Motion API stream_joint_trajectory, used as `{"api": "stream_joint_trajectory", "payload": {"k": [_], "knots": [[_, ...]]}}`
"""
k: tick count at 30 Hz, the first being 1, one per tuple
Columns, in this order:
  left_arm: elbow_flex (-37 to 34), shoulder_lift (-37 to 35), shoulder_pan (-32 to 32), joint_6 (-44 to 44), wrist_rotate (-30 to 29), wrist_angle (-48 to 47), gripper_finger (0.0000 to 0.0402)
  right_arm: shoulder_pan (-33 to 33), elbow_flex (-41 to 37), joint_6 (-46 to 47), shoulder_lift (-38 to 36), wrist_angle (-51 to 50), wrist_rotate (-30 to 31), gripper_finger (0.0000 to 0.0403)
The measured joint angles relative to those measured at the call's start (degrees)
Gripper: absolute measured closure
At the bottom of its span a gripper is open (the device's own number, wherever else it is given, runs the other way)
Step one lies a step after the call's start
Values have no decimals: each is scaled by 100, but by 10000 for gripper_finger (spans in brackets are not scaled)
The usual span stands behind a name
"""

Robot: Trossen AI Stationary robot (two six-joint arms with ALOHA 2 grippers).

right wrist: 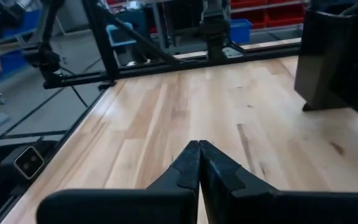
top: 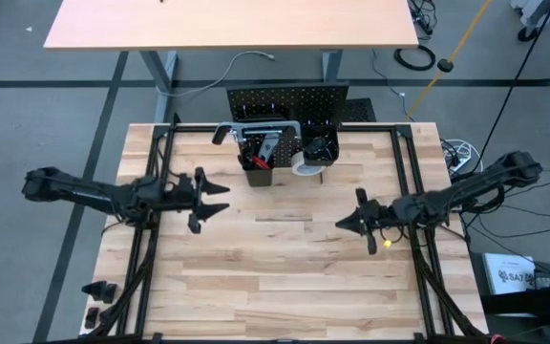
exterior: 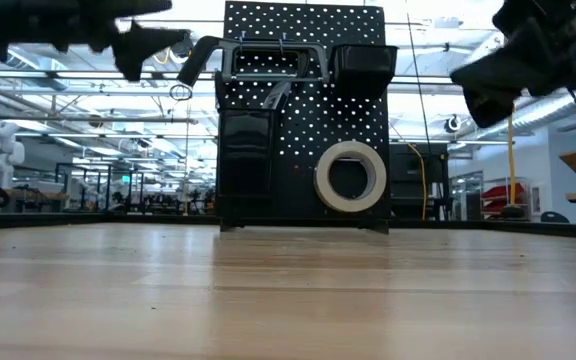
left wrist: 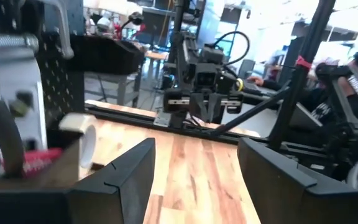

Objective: Hang tools onto peg board
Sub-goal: Return to Home Position

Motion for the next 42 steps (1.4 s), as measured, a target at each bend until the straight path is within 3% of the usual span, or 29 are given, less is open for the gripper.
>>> {"api": "stream_joint_trajectory", "payload": {"k": [8, 12, 18, 25, 42], "knots": [[-1077, -1, -53, -250, -220, 1037, 171, 46, -1070, 31, -61, 1304, -18, 403], [-1526, 2, -52, -400, -247, 1543, 171, 46, -1078, 87, -138, 1038, -44, 403], [-1524, -20, -53, -288, -251, 1407, 171, 47, -1067, -160, -237, 795, -15, 403], [-1527, -14, -48, -238, -315, 535, 171, 37, -1069, -114, -247, 260, -10, 403], [-1530, -15, -46, -232, -257, -219, 171, 37, -1069, -111, -247, 266, -20, 403]]}}
